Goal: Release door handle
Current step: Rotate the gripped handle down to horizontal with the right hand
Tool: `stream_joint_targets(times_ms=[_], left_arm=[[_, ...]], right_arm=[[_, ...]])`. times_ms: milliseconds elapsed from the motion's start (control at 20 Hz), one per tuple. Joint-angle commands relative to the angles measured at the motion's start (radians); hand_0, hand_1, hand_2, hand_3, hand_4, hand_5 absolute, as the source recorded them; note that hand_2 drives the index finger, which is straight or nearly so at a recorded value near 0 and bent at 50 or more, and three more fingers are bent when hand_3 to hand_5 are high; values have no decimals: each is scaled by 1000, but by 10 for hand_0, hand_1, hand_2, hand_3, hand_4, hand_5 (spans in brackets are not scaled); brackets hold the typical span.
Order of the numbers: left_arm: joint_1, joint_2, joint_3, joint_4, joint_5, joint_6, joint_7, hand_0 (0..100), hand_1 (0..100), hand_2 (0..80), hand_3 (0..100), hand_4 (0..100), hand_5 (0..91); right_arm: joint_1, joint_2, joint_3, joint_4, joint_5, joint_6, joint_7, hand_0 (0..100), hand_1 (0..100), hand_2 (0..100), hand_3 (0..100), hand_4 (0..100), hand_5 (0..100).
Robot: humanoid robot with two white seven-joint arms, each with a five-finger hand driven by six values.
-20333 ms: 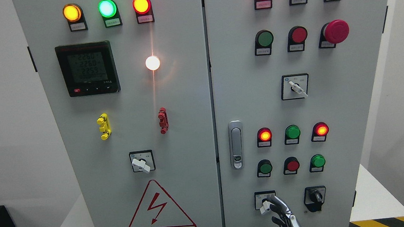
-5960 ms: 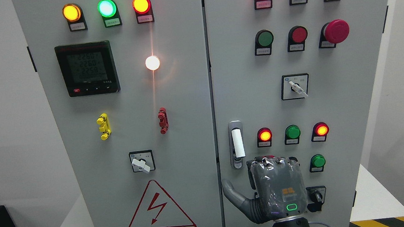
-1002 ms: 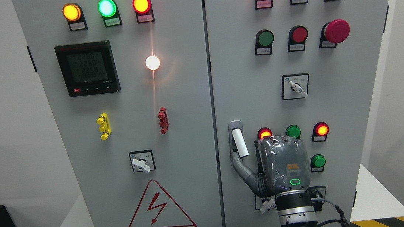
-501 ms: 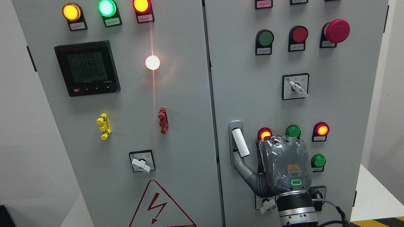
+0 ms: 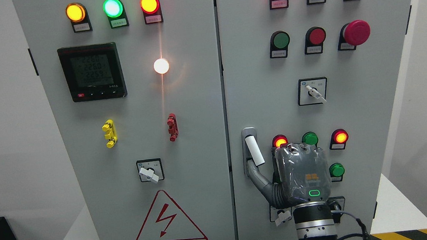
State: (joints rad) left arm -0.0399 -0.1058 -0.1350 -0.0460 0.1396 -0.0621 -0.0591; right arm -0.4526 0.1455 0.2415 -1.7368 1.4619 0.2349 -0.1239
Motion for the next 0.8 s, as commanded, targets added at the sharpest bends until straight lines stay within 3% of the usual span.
stream_joint_targets(times_ms=[0, 751], left_arm=[[0, 0, 0, 0, 0, -1, -1, 120, 556, 0, 0, 0, 0], [0, 0, 0, 0, 0, -1, -1, 120, 556, 0, 0, 0, 0]], right_arm=[[0, 0, -8, -7, 0, 0, -5, 437, 284, 1000, 1000, 1000, 1000], [0, 0, -10, -7, 2, 0, -5, 425, 398, 1000, 1000, 1000, 1000]])
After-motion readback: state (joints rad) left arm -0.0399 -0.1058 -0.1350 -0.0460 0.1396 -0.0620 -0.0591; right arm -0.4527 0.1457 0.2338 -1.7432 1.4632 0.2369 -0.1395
